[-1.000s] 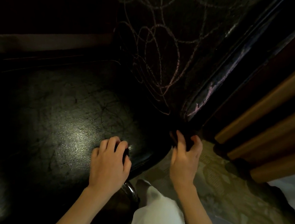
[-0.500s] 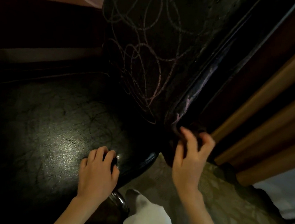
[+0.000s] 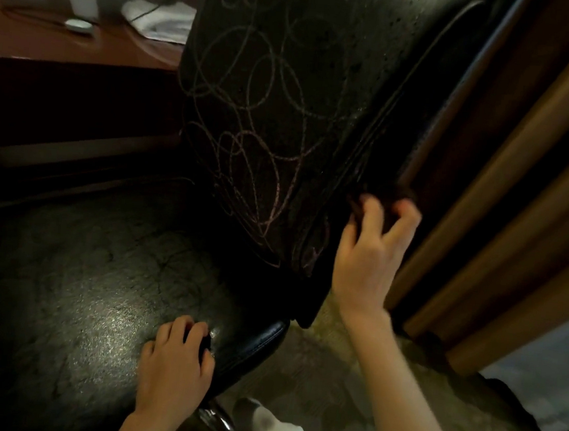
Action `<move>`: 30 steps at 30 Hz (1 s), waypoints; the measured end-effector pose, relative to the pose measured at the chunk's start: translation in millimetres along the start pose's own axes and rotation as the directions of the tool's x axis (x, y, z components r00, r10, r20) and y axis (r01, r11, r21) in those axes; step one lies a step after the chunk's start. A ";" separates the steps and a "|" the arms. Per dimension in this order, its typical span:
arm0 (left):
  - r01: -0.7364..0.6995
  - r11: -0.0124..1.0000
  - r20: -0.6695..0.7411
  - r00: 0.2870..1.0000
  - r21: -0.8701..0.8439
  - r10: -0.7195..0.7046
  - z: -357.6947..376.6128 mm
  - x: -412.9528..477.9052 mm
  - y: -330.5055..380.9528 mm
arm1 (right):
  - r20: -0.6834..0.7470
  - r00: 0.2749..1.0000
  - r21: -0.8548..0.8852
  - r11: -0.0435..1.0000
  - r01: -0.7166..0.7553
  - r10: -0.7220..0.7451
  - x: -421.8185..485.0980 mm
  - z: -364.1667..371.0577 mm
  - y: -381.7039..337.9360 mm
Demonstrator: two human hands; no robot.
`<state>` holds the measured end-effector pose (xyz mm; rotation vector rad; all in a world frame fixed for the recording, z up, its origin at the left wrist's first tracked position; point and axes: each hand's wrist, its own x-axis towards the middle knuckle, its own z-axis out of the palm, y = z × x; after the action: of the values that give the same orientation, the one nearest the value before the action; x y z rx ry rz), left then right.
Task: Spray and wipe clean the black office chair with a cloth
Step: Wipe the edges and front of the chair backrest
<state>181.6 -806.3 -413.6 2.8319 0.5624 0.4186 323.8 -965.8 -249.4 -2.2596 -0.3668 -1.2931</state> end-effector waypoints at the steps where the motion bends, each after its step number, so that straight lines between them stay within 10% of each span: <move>1: -0.004 1.000 -0.013 1.000 -0.002 0.004 0.6 0.1 -0.2 | 0.051 0.999 0.000 1.000 0.001 -0.001 -18.6 4.8 5.5; 6: -0.017 1.000 -0.035 0.999 0.004 0.018 2.3 0.1 -0.4 | 0.329 0.942 0.025 0.996 -0.085 0.072 -79.0 13.0 20.8; 15: -0.019 1.000 -0.028 0.999 -0.013 0.018 3.3 0.2 -1.1 | -0.197 0.977 0.207 0.978 -0.042 0.084 64.2 -37.1 -14.1; 27: -0.008 0.999 -0.023 1.000 -0.038 0.007 4.2 1.2 -1.4 | 0.174 0.985 0.112 0.993 -0.030 0.010 -41.0 -4.1 -2.6; 30: -0.023 1.000 -0.069 0.997 -0.020 0.021 6.5 1.7 -3.6 | 0.062 0.996 0.200 0.977 -0.070 0.058 -17.1 -19.5 -6.1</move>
<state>184.0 -803.4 -420.2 2.8158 0.5372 0.5244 298.1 -971.2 -254.1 -2.1216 -0.4221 -1.1087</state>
